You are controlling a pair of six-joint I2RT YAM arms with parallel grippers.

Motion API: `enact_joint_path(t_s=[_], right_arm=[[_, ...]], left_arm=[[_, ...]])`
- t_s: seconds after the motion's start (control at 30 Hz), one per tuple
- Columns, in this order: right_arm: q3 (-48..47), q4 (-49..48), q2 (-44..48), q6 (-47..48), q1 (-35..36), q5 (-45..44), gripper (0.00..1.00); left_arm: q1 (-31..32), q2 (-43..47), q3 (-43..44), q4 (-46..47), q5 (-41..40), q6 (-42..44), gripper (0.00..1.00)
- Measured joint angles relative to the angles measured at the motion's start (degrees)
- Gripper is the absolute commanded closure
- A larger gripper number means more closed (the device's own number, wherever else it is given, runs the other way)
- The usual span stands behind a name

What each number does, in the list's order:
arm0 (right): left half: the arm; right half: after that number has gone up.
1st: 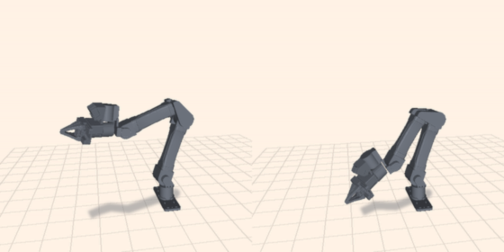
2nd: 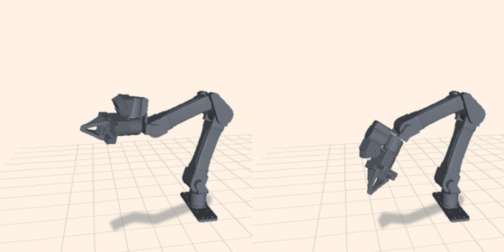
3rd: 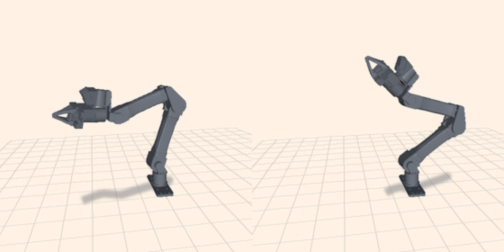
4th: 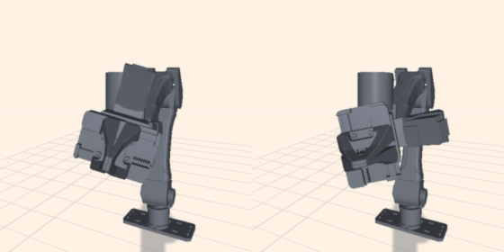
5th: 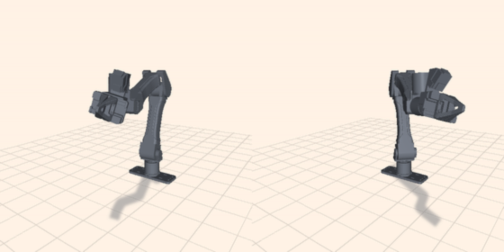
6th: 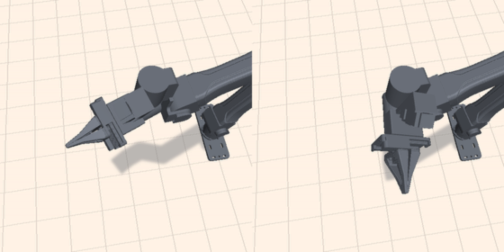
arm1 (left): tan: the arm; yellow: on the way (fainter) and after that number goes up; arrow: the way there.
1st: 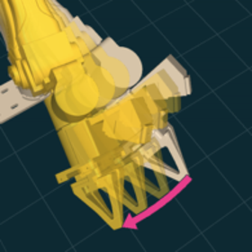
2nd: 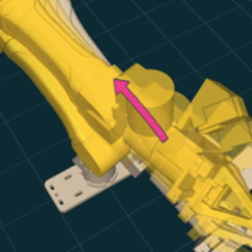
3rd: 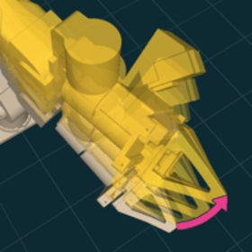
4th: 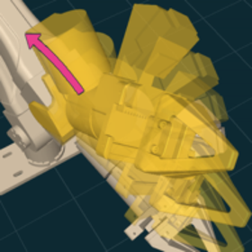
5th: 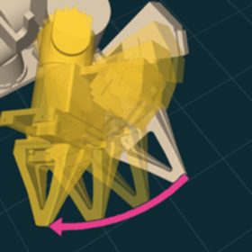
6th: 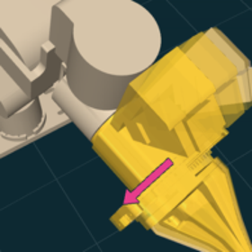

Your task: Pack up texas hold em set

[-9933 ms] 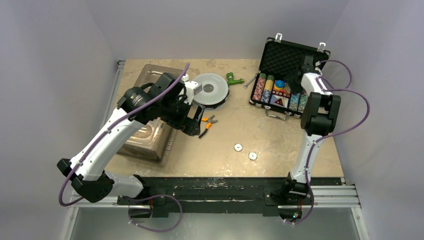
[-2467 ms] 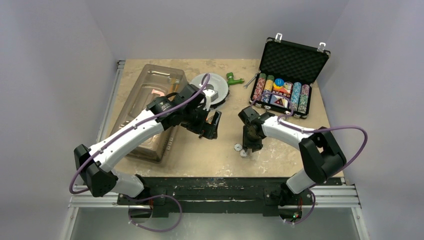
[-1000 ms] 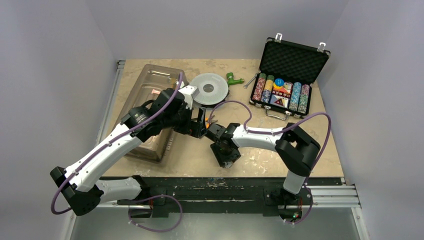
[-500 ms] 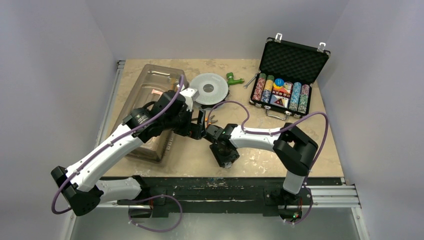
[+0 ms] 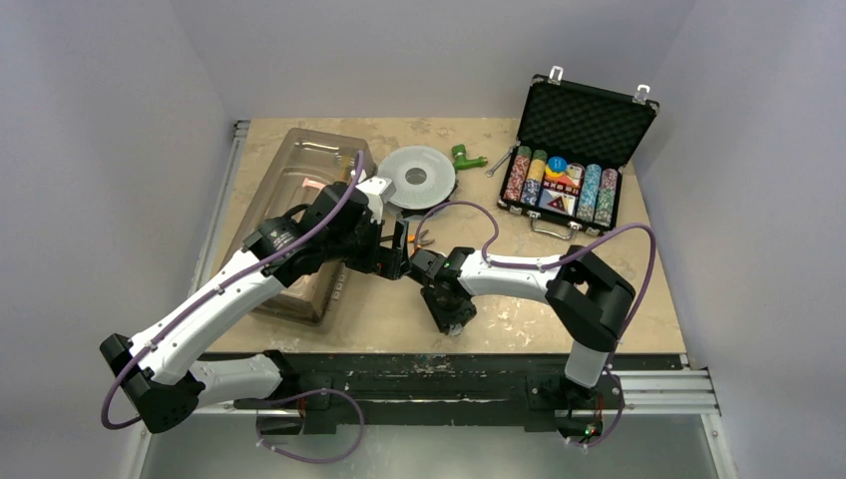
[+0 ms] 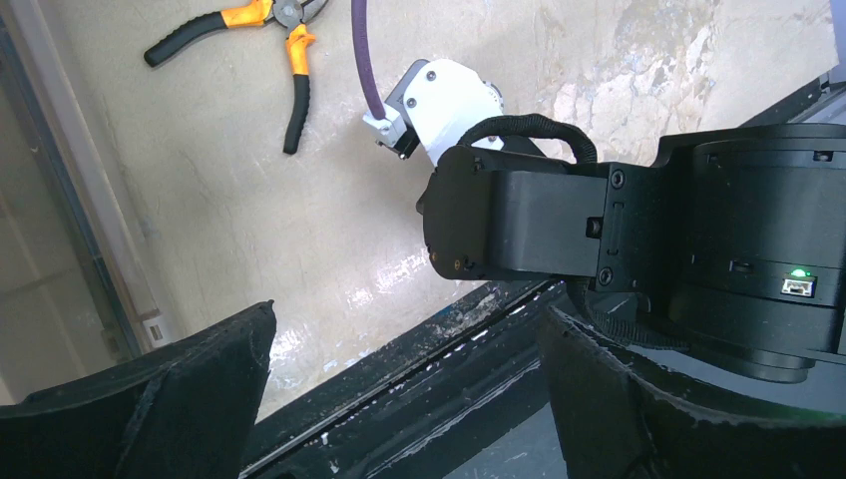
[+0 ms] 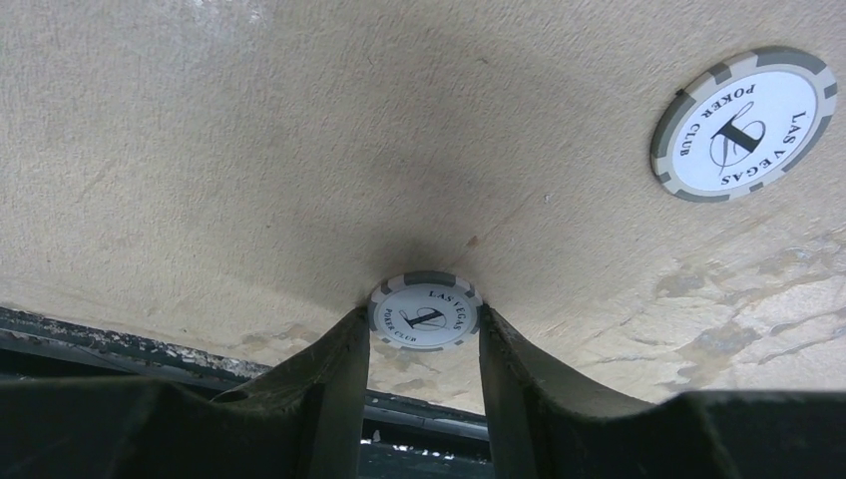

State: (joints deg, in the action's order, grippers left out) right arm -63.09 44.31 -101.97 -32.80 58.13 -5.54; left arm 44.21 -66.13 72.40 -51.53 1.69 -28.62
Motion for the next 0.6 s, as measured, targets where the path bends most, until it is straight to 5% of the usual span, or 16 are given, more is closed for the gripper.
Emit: enact_joint_path(t_s=[0.3, 0.6], right_arm=[[2.71, -1.6, 2.56, -1.84, -2.27, -0.74, 0.66], [5.51, -3.45, 7.02, -2.14, -12.87, 0.55, 0.67]], left_arm=[[0.0, 0.04, 0.0, 0.0, -0.02, -0.35, 0.0], [-0.02, 0.0, 0.0, 0.02, -0.02, -0.35, 0.0]])
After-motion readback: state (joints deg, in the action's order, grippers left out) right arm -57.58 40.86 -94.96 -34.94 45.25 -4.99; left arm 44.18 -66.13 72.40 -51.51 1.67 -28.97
